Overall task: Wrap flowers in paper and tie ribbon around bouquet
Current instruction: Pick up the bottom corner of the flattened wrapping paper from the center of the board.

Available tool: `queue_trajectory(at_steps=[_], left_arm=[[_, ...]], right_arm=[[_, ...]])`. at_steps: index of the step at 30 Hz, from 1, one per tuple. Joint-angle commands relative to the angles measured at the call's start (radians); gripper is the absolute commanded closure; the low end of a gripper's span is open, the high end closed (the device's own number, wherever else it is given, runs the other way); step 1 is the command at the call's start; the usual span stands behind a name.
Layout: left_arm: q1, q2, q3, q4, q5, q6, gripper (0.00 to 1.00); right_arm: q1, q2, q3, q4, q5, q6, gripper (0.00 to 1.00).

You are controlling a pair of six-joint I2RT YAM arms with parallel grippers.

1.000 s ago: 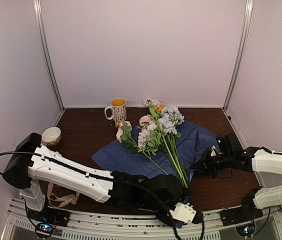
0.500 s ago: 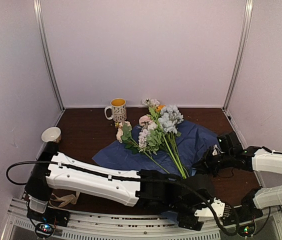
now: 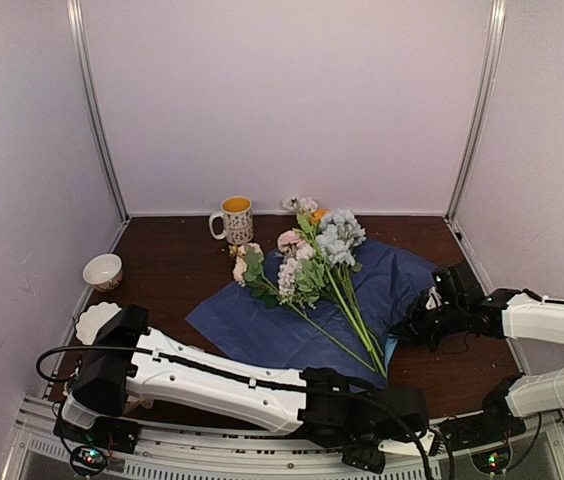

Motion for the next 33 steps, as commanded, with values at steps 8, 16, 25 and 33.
queue_trajectory(at_steps=[8,16,25,33], left_arm=[[-0.012,0.047,0.102,-0.112,-0.128,-0.223,0.09],[-0.022,0.189,0.318,-0.228,-0.152,-0.276,0.1],[-0.024,0.238,0.382,-0.258,-0.133,-0.26,0.09],[0.014,0.25,0.386,-0.265,-0.165,-0.314,0.25]], right_arm=[[-0.009,-0.073,0.024,-0.057,0.099,-0.019,1.0],[-0.008,-0.111,-0.015,-0.045,0.107,-0.002,1.0],[-0.009,-0.117,-0.026,-0.028,0.117,0.0,1.0],[-0.008,-0.118,-0.023,-0.032,0.114,-0.009,1.0]])
